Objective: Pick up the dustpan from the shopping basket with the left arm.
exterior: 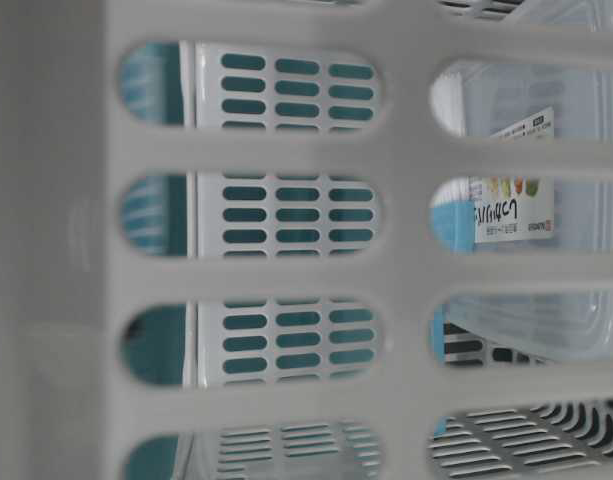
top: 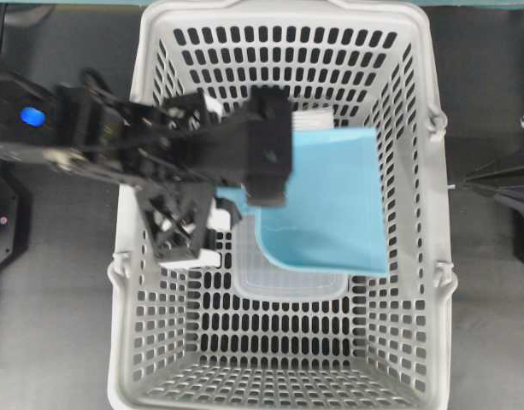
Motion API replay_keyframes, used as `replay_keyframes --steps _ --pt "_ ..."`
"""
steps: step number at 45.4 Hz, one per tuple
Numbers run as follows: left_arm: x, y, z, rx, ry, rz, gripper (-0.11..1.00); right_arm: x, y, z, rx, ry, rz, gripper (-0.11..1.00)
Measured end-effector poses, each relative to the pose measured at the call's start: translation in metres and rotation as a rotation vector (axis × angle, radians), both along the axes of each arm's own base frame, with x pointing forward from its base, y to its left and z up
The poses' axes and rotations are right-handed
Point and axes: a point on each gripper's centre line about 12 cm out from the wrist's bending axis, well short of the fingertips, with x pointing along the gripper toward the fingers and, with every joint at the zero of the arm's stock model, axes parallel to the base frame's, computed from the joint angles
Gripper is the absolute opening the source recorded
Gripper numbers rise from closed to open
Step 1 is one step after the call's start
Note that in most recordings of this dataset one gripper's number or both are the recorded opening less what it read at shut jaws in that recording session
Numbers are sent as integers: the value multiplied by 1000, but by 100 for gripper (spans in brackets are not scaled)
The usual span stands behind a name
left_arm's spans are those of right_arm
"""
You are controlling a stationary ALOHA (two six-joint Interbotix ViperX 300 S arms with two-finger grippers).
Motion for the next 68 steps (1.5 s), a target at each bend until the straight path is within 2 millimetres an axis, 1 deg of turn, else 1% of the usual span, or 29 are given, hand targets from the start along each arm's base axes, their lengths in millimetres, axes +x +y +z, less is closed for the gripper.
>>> replay_keyframes --steps 3,8,22,39,68 --pt "-4 3 9 -1 -28 5 30 0 0 0 9 0 0 -2" --pt "-9 5 14 4 -54 2 30 0 0 -1 40 3 0 -2" --pt "-12 3 16 29 -106 -32 30 -1 0 0 62 -2 -1 -2" --pt "-11 4 15 30 -105 -32 30 -5 0 4 61 -26 2 -2" --pt "-12 1 16 30 -106 -40 30 -7 0 2 63 -26 0 -2"
